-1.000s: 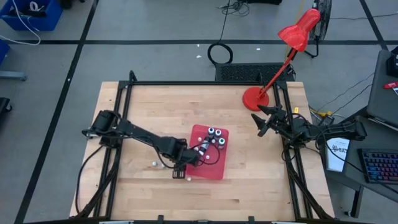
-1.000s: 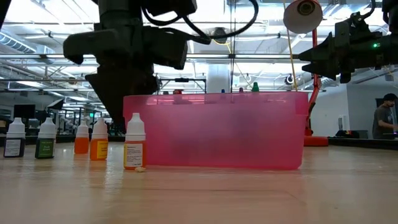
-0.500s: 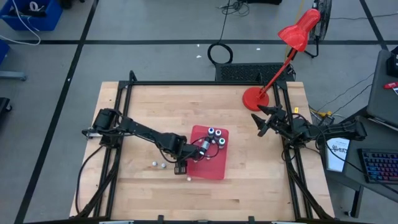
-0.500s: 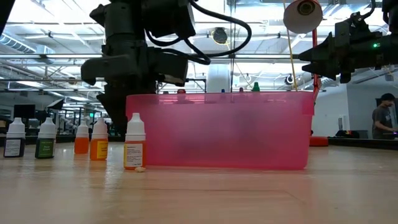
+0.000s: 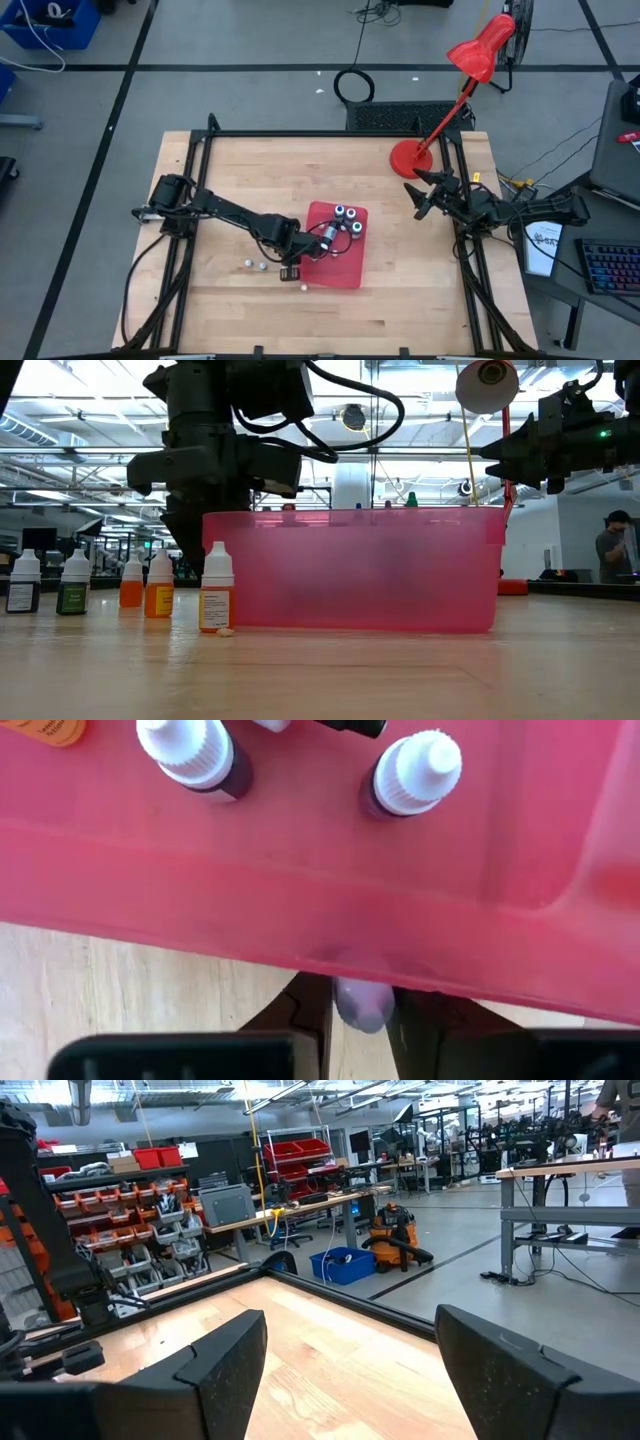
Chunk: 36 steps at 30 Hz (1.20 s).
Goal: Pick & Place food coloring
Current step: Put the small black food coloring bottle into the red bin
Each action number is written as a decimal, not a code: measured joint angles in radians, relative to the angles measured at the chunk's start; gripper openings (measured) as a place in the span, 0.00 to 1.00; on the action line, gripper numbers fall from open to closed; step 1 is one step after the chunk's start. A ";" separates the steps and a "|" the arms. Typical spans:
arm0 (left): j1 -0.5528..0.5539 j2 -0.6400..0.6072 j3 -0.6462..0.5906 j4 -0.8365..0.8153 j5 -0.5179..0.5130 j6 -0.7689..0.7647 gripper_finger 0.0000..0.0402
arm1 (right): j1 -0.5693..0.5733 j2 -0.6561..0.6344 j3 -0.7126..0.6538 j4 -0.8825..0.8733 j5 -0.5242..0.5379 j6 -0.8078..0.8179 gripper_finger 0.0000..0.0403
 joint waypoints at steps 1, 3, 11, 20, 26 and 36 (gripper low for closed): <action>0.000 -0.004 0.002 -0.013 -0.001 0.000 0.17 | 0.000 0.000 0.000 0.000 0.000 0.000 0.69; -0.003 -0.015 0.017 -0.047 -0.011 -0.001 0.17 | 0.000 0.000 0.000 0.000 0.000 0.000 0.69; -0.010 -0.088 0.171 -0.313 -0.160 -0.030 0.17 | 0.000 0.000 0.000 0.000 0.000 0.000 0.69; -0.024 -0.029 0.436 -0.299 -0.164 0.157 0.17 | 0.000 0.000 0.000 0.000 0.000 0.000 0.69; -0.041 0.121 0.554 -0.278 -0.090 0.256 0.17 | 0.000 0.000 0.000 -0.002 0.001 0.000 0.69; -0.021 0.323 0.604 -0.204 0.023 0.286 0.17 | 0.000 0.000 0.000 -0.002 0.001 0.011 0.69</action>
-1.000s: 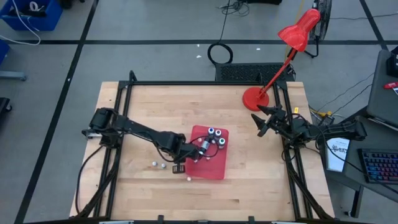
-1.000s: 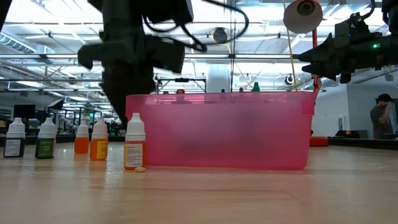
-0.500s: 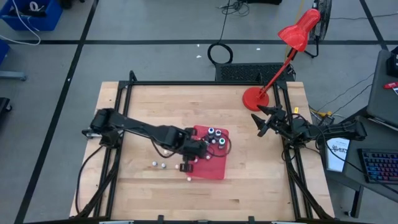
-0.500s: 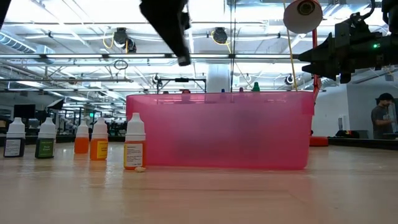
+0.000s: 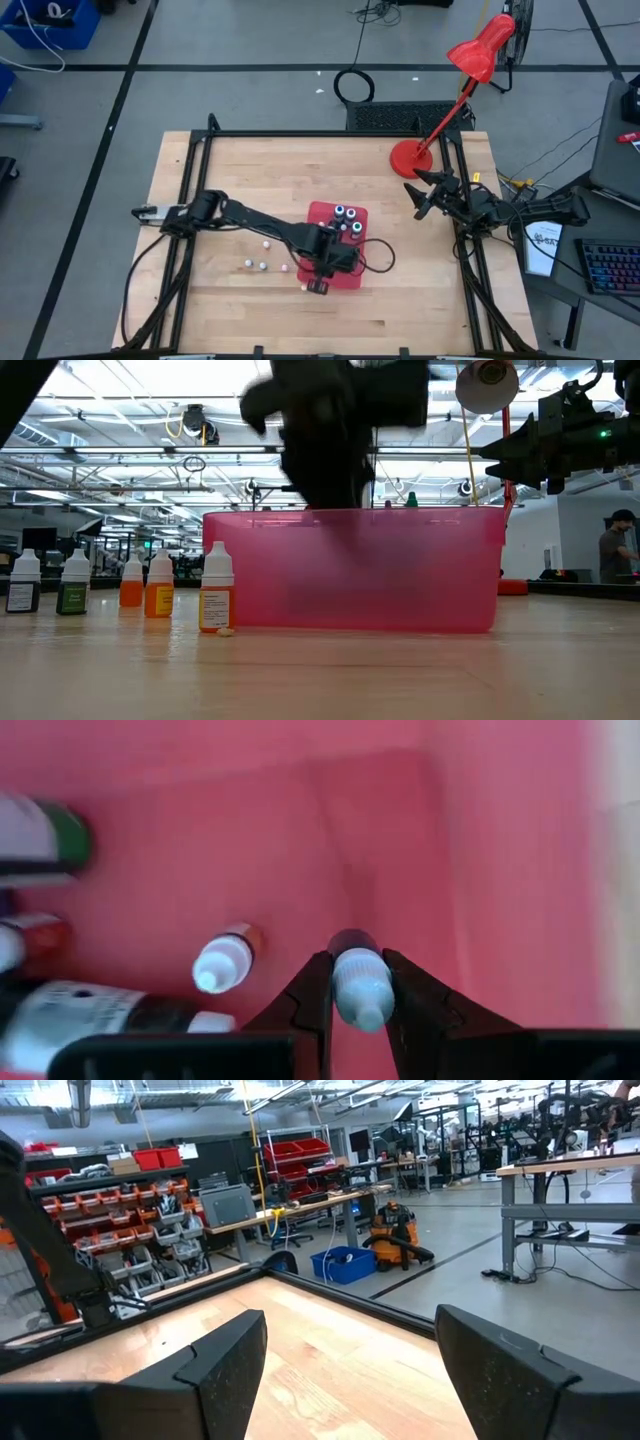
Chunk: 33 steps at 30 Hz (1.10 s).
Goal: Pick & Place food coloring
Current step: Put the small black food coloring bottle into the red bin, then put the small yellow food coloring bottle into the red bin
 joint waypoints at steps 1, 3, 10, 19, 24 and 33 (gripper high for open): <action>0.005 0.014 0.000 -0.002 0.015 -0.011 0.17 | 0.000 0.000 0.000 0.000 0.000 0.005 0.69; 0.015 0.037 0.000 -0.004 0.028 -0.023 0.17 | 0.000 0.000 0.000 0.000 0.000 0.007 0.69; 0.032 0.064 0.002 0.003 0.040 -0.076 0.17 | 0.000 0.000 0.000 -0.001 0.000 0.007 0.69; 0.030 0.058 0.000 -0.025 0.038 -0.085 0.53 | 0.000 0.000 0.000 -0.005 0.000 0.007 0.69; 0.039 -0.005 -0.002 -0.120 0.029 -0.116 0.64 | 0.000 0.000 0.000 -0.005 -0.001 0.007 0.69; -0.019 -0.157 -0.001 -0.227 0.020 -0.290 0.72 | 0.000 0.000 0.000 -0.012 0.000 0.011 0.69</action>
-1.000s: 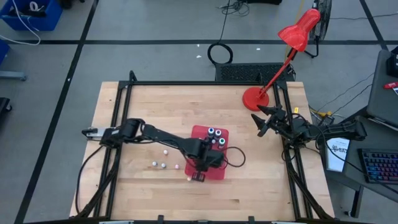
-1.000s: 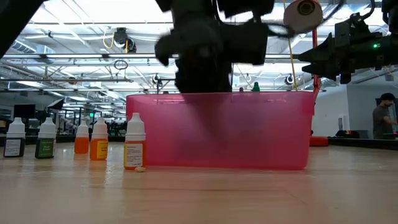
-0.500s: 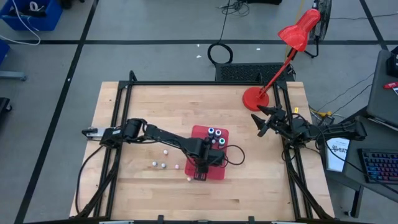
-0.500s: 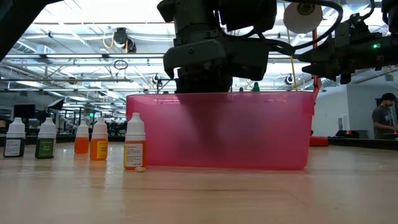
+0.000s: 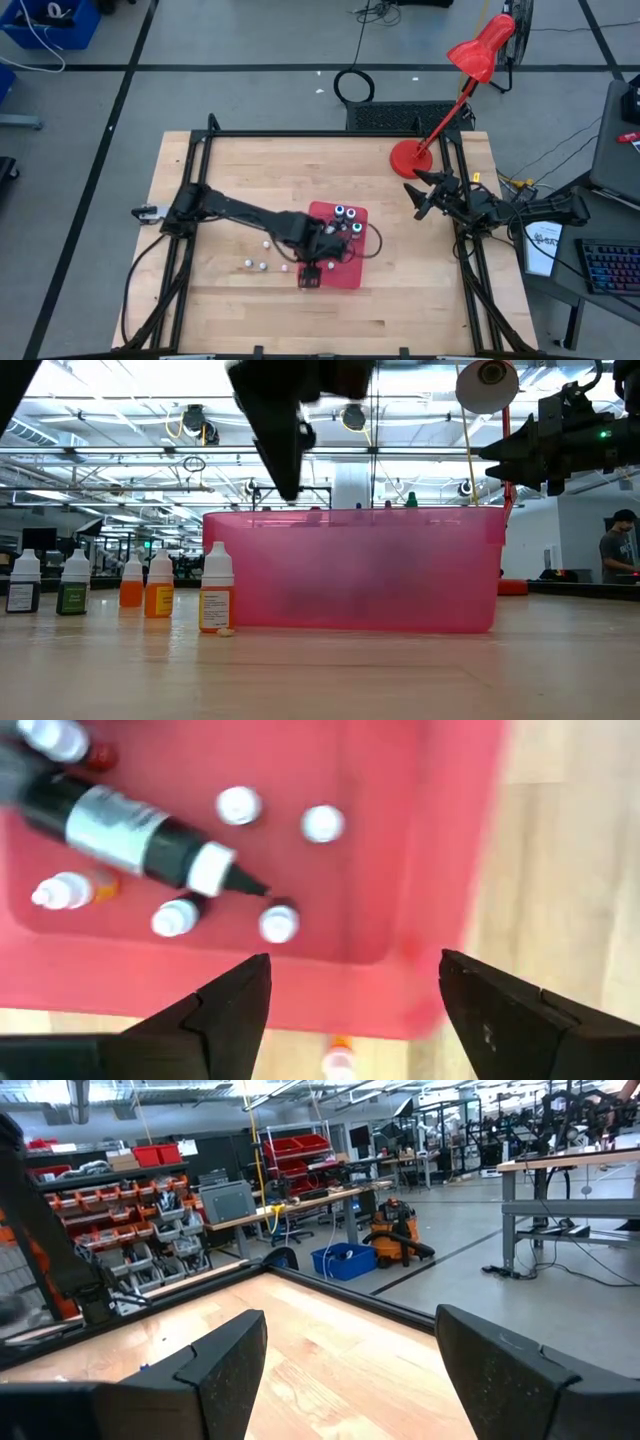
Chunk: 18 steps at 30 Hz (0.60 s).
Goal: Pick & Place food coloring
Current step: Put the small yellow food coloring bottle into the red bin
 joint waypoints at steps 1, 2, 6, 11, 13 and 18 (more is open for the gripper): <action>-0.017 -0.003 0.000 0.007 -0.009 -0.009 0.72 | 0.000 0.000 0.000 -0.001 0.001 0.000 0.69; -0.035 -0.004 0.000 0.011 -0.016 -0.019 0.72 | 0.000 0.000 0.000 -0.003 0.001 0.000 0.69; -0.103 0.006 0.000 0.019 -0.040 -0.055 0.70 | 0.000 0.001 0.000 -0.007 0.001 -0.001 0.69; -0.174 0.013 0.000 0.027 -0.119 -0.199 0.67 | 0.000 0.002 0.000 -0.007 0.001 0.000 0.69; -0.205 0.013 0.000 0.027 -0.161 -0.280 0.66 | 0.000 0.002 0.000 -0.007 0.001 0.010 0.69; -0.292 0.013 -0.003 0.036 -0.273 -0.429 0.62 | 0.000 0.002 0.000 -0.007 0.000 0.029 0.69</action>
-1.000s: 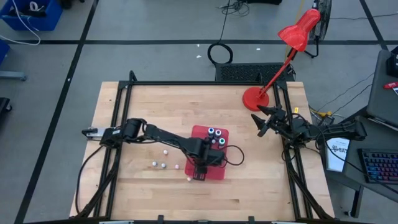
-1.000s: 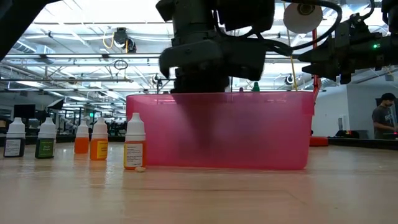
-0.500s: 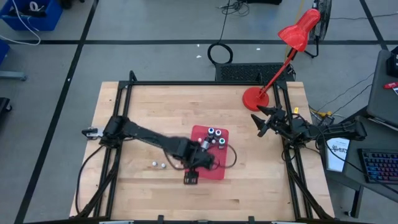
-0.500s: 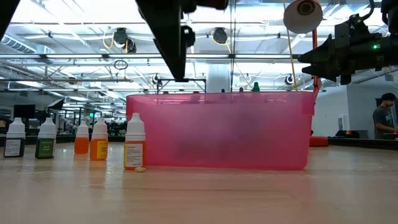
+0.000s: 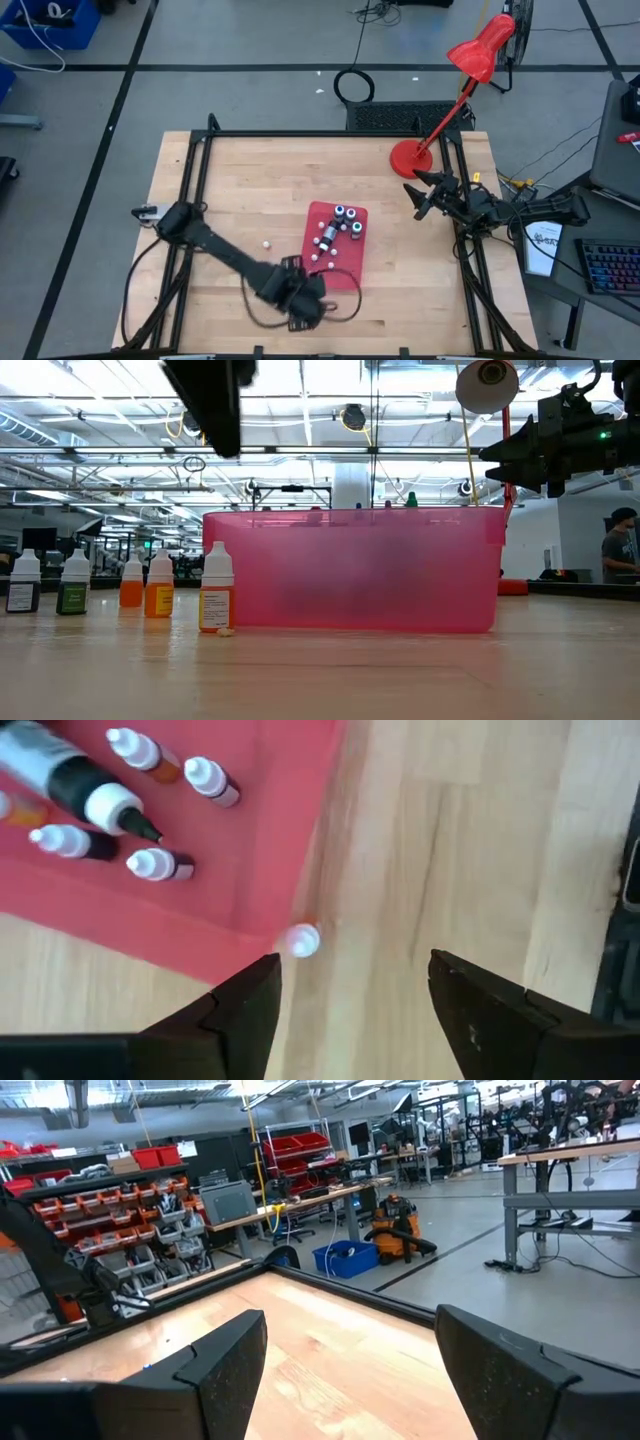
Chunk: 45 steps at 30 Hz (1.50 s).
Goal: Pick & Place food coloring
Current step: Put the small yellow food coloring bottle into the red bin
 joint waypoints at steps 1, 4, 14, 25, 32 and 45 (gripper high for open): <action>-0.013 -0.001 -0.012 0.021 -0.031 -0.028 0.62 | 0.000 0.000 0.000 -0.001 0.000 0.001 0.69; -0.041 -0.001 -0.058 0.105 -0.077 -0.067 0.60 | 0.000 0.000 0.000 -0.023 0.000 0.033 0.69; -0.042 0.000 -0.222 0.212 -0.061 -0.231 0.56 | 0.000 0.000 0.000 -0.077 -0.001 0.109 0.69; -0.031 0.000 -0.306 0.225 -0.116 -0.324 0.56 | 0.000 0.000 0.000 -0.134 -0.001 0.132 0.69; -0.029 0.000 -0.309 0.252 -0.160 -0.237 0.54 | 0.000 0.000 0.000 -0.142 -0.001 0.135 0.69; -0.025 0.000 -0.309 0.376 -0.174 -0.073 0.52 | 0.000 0.000 0.000 -0.145 -0.001 0.135 0.69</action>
